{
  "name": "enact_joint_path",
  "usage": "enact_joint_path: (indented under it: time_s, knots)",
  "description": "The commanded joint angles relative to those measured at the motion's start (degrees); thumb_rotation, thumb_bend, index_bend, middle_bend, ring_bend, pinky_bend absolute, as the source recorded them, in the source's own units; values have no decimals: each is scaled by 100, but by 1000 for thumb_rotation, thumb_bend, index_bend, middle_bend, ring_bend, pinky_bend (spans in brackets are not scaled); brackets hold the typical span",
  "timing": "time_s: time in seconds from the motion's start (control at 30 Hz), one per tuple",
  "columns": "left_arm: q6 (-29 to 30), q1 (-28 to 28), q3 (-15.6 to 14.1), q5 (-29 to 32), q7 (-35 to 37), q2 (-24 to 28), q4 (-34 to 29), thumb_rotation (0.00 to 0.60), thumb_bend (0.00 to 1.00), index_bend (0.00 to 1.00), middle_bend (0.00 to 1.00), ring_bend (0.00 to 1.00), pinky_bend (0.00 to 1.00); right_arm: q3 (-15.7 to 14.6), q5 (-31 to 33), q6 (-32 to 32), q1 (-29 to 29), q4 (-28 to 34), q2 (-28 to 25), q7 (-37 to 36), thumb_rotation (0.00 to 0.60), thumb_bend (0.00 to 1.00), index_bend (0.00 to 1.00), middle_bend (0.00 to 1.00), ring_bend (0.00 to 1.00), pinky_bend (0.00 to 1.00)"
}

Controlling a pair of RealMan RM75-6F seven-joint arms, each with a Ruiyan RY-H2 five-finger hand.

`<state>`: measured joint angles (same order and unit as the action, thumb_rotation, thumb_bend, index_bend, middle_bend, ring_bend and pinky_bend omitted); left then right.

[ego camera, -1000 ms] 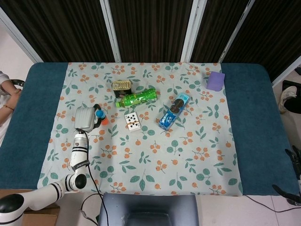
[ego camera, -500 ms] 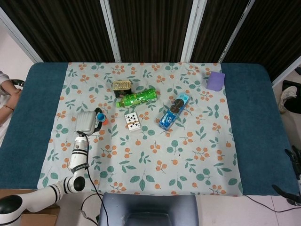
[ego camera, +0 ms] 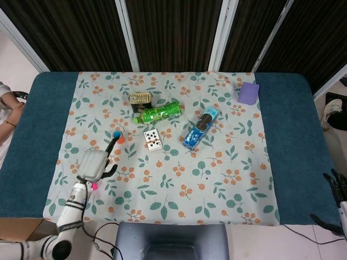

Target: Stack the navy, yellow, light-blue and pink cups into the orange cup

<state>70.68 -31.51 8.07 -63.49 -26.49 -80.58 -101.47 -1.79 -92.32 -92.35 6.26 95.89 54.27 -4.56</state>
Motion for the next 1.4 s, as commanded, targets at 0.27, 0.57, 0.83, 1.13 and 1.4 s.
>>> enact_joint_path:
  time_s: [0.27, 0.57, 0.83, 1.13, 1.4]
  knots:
    - [325, 1002, -1093, -627, 459, 490, -282, 600, 349, 60, 1000, 1000, 1000, -65, -137, 67, -40, 24, 48, 84, 600, 215, 0, 0, 0, 0]
    - [10, 1080, -936, -391, 872, 85, 453, 600, 352, 190, 1000, 1000, 1000, -44, -100, 10, -19, 3, 40, 34, 600, 215, 0, 0, 0, 0]
    - [-15, 1153, -840, -429, 1001, -28, 774, 600, 353, 358, 1000, 1000, 1000, -43, -78, 35, -28, 12, 50, 73, 600, 215, 0, 0, 0, 0]
    - [-33, 1192, -755, -484, 984, -90, 1044, 600, 360, 405, 1000, 1000, 1000, -55, -92, 30, -24, 24, 62, 114, 600, 216, 0, 0, 0, 0]
    - [-55, 1213, -667, -517, 1018, -170, 1188, 600, 363, 478, 1000, 1000, 1000, -57, -95, 28, -24, 22, 63, 114, 600, 215, 0, 0, 0, 0]
